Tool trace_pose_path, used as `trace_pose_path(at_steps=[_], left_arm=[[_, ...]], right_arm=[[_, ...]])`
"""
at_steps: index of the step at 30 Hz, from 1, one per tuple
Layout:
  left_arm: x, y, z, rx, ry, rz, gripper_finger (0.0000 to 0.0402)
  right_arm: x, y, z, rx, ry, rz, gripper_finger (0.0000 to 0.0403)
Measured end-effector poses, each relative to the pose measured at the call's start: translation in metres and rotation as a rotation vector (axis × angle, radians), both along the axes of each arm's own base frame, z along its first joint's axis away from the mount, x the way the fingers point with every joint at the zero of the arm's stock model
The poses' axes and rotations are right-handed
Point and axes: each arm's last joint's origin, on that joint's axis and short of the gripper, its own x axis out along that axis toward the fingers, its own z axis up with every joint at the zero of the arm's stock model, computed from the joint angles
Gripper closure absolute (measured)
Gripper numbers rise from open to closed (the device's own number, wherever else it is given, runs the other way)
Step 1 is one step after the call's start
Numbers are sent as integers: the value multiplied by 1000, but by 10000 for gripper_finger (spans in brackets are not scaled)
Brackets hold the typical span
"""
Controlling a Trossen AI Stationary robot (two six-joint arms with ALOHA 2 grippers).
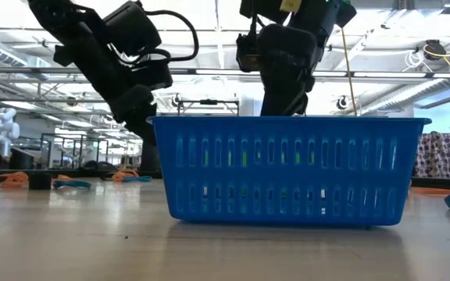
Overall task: Sort rubber bands into baskets
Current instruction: Put the blue rubberband into the green bin
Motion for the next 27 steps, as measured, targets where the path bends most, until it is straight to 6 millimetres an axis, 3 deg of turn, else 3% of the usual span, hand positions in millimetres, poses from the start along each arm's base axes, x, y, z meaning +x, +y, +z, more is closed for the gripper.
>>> trace_pose_path(at_steps=[7, 17, 22, 27], left_arm=[[-5, -3, -1, -96, 122, -54, 242], [-12, -9, -4, -139, 230, -82, 242], [-19, -13, -7, -175, 310, -174, 242], [-21, -23, -8, -257, 330, -312, 242]], right_arm=[[-2, -2, 4, -16, 42, 32, 303], [-2, 1, 51, -4, 124, -5, 303], [-11, 16, 57, 90, 223, -23, 303], [-23, 46, 55, 138, 320, 19, 303]])
